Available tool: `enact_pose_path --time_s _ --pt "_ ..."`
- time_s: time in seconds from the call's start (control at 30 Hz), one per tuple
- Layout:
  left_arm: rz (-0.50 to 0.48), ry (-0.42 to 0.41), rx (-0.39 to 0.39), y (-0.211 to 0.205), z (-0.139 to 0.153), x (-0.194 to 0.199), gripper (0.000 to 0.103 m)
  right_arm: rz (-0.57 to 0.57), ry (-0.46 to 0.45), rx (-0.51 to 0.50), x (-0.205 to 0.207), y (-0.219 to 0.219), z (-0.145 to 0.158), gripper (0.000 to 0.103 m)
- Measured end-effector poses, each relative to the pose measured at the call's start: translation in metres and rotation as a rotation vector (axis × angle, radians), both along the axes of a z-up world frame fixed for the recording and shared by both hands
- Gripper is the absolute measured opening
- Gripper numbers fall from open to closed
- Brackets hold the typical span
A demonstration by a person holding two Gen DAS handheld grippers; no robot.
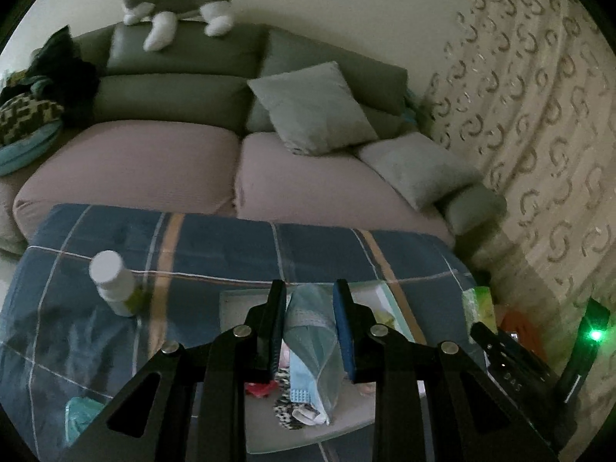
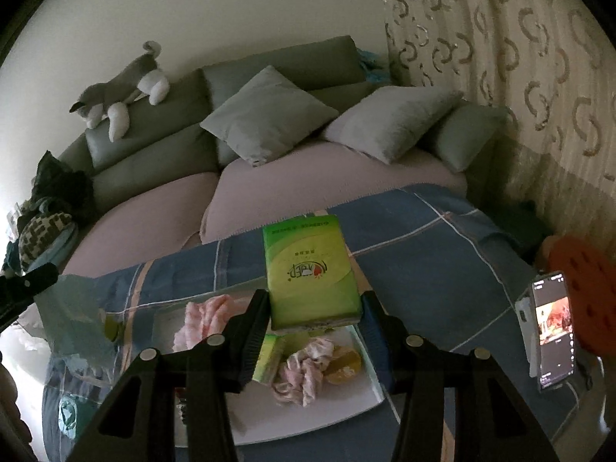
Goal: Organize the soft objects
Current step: 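Lower the mask and packet into the tray and open both tools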
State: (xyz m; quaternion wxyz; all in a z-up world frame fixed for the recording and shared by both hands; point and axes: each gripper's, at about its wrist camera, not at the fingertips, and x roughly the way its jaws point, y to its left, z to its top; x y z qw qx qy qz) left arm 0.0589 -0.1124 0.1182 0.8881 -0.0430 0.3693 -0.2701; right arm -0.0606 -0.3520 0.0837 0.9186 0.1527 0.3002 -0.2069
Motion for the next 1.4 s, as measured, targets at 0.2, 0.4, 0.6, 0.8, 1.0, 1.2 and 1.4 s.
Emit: enact_pose_path --time_s 0.2,0.4,0.6,0.8,1.0,1.2,1.4 --pt "-0.034 0.035 0.041 -0.023 -0.016 0.004 0.026 0.007 0.026 0.028 0.006 -0.004 -0.012 0.051" --pt "-0.051 0.072 0.047 -0.031 -0.029 0.008 0.026 0.024 0.061 0.051 0.013 -0.002 -0.027 0.051" --pt "-0.101 0.104 0.018 -0.040 -0.036 0.007 0.026 0.040 0.095 0.067 0.020 0.000 -0.039 0.051" --pt "-0.150 0.140 -0.012 -0.050 -0.044 0.008 0.026 0.045 0.107 0.070 0.022 0.001 -0.043 0.051" --pt "-0.151 0.236 -0.029 -0.052 -0.071 0.020 0.026 0.046 0.125 0.075 0.025 0.001 -0.046 0.051" --pt "-0.085 0.319 0.005 -0.044 -0.104 0.037 0.026 0.062 0.154 0.080 0.032 0.006 -0.055 0.051" --pt "-0.024 0.352 0.044 -0.033 -0.122 0.047 0.026 0.085 0.184 0.078 0.039 0.012 -0.063 0.051"
